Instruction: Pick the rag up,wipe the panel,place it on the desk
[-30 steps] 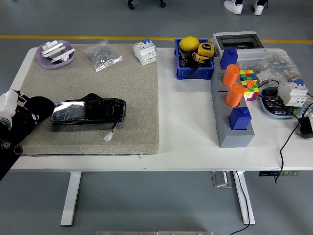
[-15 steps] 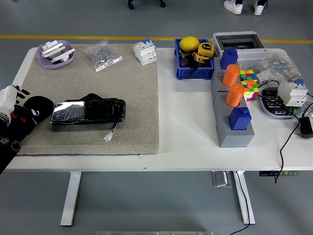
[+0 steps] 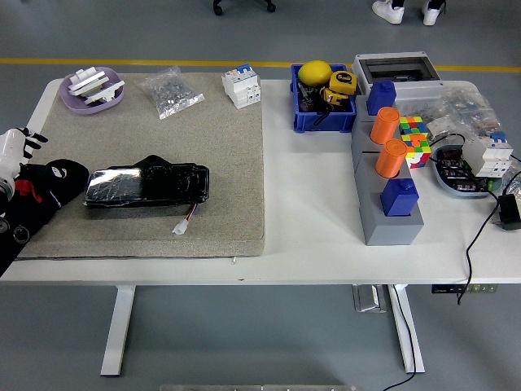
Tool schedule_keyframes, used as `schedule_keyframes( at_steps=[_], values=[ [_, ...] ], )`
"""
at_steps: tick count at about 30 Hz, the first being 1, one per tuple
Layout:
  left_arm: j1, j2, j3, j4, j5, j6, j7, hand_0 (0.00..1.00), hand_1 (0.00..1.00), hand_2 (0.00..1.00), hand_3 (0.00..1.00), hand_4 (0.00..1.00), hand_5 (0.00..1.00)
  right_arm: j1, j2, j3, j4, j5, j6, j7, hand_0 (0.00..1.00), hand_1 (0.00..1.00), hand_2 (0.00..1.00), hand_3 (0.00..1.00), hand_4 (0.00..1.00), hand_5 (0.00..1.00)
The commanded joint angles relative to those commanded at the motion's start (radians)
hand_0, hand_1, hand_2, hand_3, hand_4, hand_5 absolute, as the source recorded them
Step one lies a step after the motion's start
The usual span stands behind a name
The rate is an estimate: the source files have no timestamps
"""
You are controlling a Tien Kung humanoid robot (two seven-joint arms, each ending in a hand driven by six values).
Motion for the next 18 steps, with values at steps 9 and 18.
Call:
schedule_keyframes(
  at_steps=[9,18],
  values=[
    [0.046,-0.017,-0.089,-0.126,-0.107,0.055,-0.061,0.399,0.586,0.635,0.585,0.921,0.298,-0.002,0.004,-0.003,-0.003,0.005,0.000,0.003,0.760,0.704,0.710,0.707,0.998,0.519],
    [0.072,-0.120,-0.214,-0.139,-0.465,0.094,-0.248,0.398,0.558,0.576,0.571,0.854,0.283,-0.007,0.013,-0.003,-0.004,0.001,0.001,0.002,0.759,0.703,0.710,0.705,0.998,0.518]
  ],
)
